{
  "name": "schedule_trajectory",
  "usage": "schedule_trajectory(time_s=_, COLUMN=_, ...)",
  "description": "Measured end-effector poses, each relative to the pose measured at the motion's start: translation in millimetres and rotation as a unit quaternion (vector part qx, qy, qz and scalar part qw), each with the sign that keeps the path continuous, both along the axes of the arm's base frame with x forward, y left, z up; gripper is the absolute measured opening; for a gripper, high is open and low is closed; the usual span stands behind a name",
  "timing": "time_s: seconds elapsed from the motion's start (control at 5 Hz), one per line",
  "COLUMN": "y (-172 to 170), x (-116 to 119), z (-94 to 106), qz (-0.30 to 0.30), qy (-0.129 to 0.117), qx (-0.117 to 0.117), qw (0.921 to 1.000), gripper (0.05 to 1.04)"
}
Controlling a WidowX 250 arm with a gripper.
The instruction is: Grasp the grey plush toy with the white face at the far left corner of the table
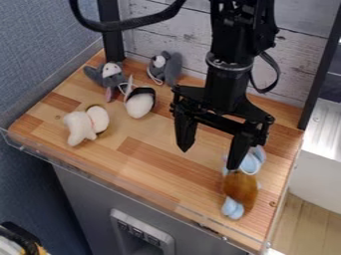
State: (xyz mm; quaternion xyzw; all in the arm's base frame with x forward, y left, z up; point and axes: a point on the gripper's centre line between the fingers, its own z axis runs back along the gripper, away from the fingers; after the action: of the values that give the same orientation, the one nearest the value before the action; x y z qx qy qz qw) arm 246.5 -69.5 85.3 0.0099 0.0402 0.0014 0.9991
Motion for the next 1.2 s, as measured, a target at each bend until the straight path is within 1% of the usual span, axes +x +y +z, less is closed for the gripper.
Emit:
schedule_trajectory(time_s=0.2, y=21.3, x=15.7, z=1.0, qz=-0.011, qy=0.005, qx=-0.002, qw=0.9999, gripper=0.999)
schedule_trajectory(time_s=0.4, y=51.2, x=43.8, z=-2.3, qz=-0.029, qy=0.008, qx=-0.005, qw=0.9995, gripper=0.995)
schedule_trajectory(time_s=0.6, y=95.2, x=81.1, z=-4.2, qz=-0.039, qy=0.011, qx=-0.009, qw=0.9991, gripper=0.993)
schedule_trajectory(time_s=0.8, y=140.7, x=107.0, z=-1.5, qz=-0.037, qy=0.01, qx=-0.013, qw=0.9992, gripper=0.994)
schedule_trajectory(time_s=1.0, y=185.3, x=120.8, z=0.0, qz=-0.03, qy=0.01, qx=-0.016, qw=0.9994, gripper=0.999)
schedule_trajectory(time_s=1.2, y=220.2, x=124.8, z=-1.1, qz=-0.024, qy=0.008, qx=-0.018, qw=0.9995, gripper=0.999)
